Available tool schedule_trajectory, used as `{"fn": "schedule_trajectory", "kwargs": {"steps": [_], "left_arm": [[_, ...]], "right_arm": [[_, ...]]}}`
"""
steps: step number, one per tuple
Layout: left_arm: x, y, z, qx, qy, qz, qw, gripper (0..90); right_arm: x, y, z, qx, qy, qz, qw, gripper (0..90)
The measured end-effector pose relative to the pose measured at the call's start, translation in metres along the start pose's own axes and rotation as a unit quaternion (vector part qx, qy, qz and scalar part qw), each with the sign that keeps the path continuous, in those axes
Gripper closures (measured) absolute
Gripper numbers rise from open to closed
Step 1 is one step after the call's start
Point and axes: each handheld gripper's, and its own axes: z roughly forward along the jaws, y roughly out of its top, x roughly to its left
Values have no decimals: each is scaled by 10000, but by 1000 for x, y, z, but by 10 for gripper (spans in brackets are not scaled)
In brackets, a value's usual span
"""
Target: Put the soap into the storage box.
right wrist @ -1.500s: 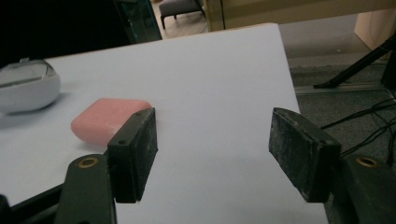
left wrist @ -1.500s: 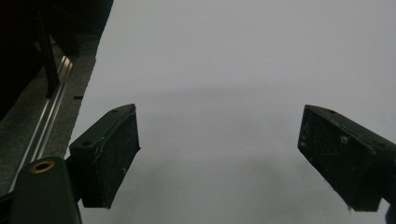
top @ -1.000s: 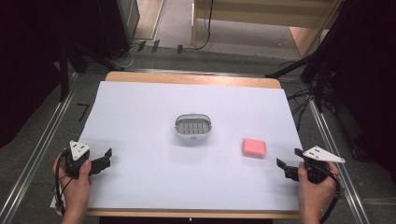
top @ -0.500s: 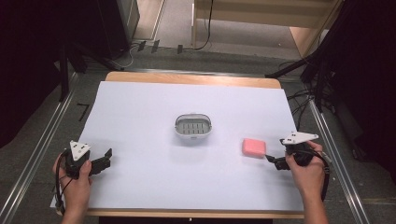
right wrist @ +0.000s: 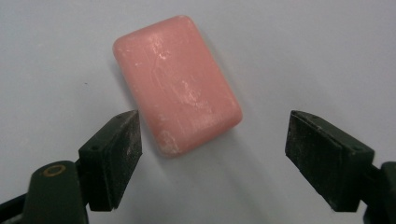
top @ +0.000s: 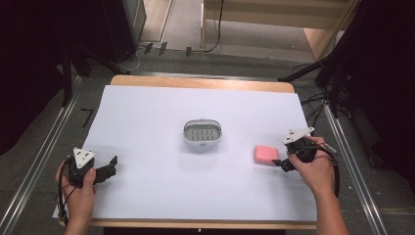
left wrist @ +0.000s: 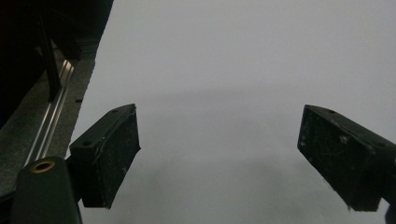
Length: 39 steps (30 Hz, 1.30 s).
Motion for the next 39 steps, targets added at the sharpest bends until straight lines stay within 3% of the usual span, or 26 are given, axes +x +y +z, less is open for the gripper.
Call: {"fn": "schedule_trajectory", "kwargs": {"steps": [16,24,26,29,35,39], "left_arm": [[0,0,0,13,6,11,10000,136],[0,0,0,17,2,9,10000,136],[0,0,0,19,3,10,10000,137],[0,0,0,19,3,9,10000,136],[0,0,0,15,4,8,10000,136],[0,0,0,16,5,10,10000,136]], "right_arm": [[-1,24,14,554,161,-471,9972,180],[-1,32,21,736,282,-665,9947,158],[0,36,25,808,345,-798,9929,167],[2,37,30,969,372,-815,9913,175],[4,42,36,1116,475,-885,9887,239],[3,46,38,1158,626,-936,9869,339]]}}
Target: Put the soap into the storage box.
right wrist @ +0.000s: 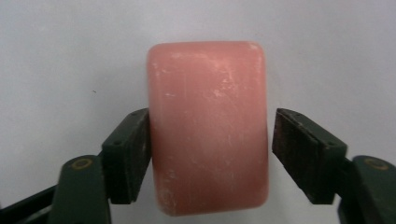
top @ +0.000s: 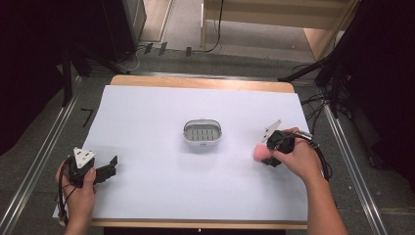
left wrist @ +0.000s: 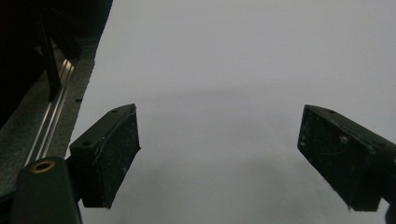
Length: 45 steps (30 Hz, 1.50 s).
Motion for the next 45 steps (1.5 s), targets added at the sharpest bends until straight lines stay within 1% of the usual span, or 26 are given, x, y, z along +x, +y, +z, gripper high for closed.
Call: {"fn": "schedule_trajectory", "kwargs": {"steps": [1,2,3,5,8,9,11,13,14,19,22,24,25,26,28,31,34,36,40,41,43,45], "left_arm": [[0,0,0,2,0,1,10000,137],[0,0,0,2,0,1,10000,136],[0,0,0,1,-2,2,10000,136],[0,0,0,1,-1,2,10000,136],[0,0,0,0,-1,1,10000,136],[0,0,0,2,0,0,10000,136],[0,0,0,3,-2,1,10000,136],[0,0,0,1,-2,0,10000,136],[0,0,0,0,-2,3,10000,136],[0,0,0,1,-3,16,10000,136],[0,0,0,0,-2,15,10000,136],[0,0,0,0,-3,14,10000,136],[0,0,0,2,-5,14,10000,136],[0,0,0,1,-5,6,10000,136],[0,0,0,4,-7,5,10000,136],[0,0,0,4,-9,1,10000,136],[0,0,0,5,-11,3,10000,136],[0,0,0,4,-13,3,10000,136],[0,0,0,4,-18,0,10000,136],[1,0,0,5,-18,2,10000,136],[1,0,0,4,-18,2,10000,136],[1,0,0,8,-11,0,10000,136]], "right_arm": [[0,1,0,32,53,23,10000,368],[0,1,0,32,53,23,10000,368],[-1,2,1,65,129,3,9999,381],[-1,3,2,117,140,-20,9998,384],[-1,3,2,93,135,-88,9998,387],[-1,4,2,96,165,-110,9998,387],[-1,4,1,122,164,-73,9998,388],[-1,3,1,121,146,-85,9998,388],[-1,4,1,151,103,-66,9998,388],[-1,6,-3,18,76,-136,9999,389],[0,10,-6,-34,93,-117,9999,389],[0,14,-9,-47,78,-163,9998,389],[1,15,-10,-36,86,-128,9999,389],[1,18,-11,-88,128,-204,9997,389],[3,23,-14,-89,125,-215,9997,389],[5,31,-16,-117,110,-296,9994,389],[7,40,-18,-142,161,-366,9991,389],[8,45,-20,-193,152,-408,9989,389],[10,54,-22,-209,179,-473,9985,389],[10,57,-23,-226,220,-531,9981,389],[12,61,-24,-253,234,-521,9980,389],[14,66,-25,-276,237,-609,9975,389]]}}
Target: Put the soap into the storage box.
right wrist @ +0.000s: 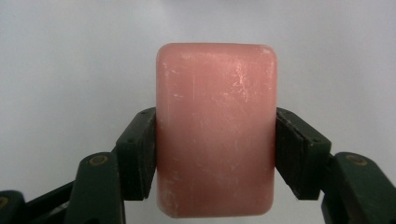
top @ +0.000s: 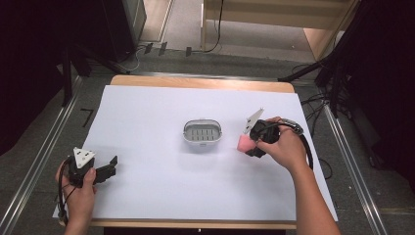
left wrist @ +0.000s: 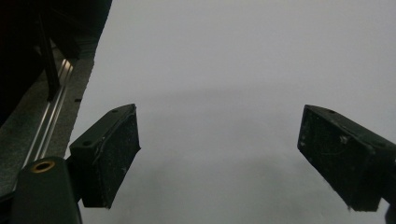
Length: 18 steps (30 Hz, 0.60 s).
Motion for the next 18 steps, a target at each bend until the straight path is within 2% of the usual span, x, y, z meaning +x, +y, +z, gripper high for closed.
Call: {"fn": "schedule_trajectory", "kwargs": {"steps": [8,18], "left_arm": [[0,0,0,17,-1,-4,10000,136],[0,0,0,23,-8,-16,10000,136]], "right_arm": [[3,20,-6,-27,36,-181,9998,389],[5,39,-11,-128,96,-274,9995,389]]}}
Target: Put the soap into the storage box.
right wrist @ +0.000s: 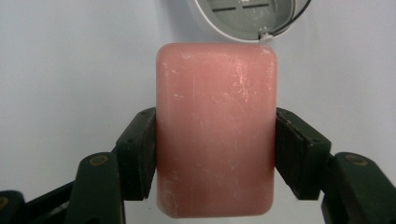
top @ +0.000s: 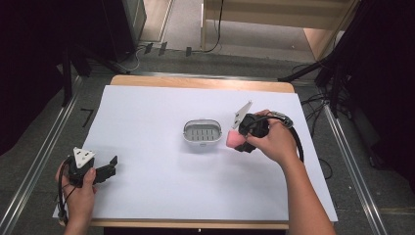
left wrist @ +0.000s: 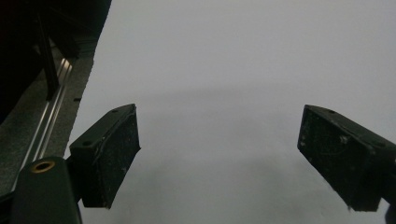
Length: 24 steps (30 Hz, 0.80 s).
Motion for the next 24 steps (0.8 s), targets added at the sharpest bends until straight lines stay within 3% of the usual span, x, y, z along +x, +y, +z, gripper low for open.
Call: {"fn": "schedule_trajectory", "kwargs": {"steps": [24], "left_arm": [[0,0,0,-19,-22,-29,10000,136]], "right_arm": [[1,38,5,-114,155,-299,9994,389]]}}
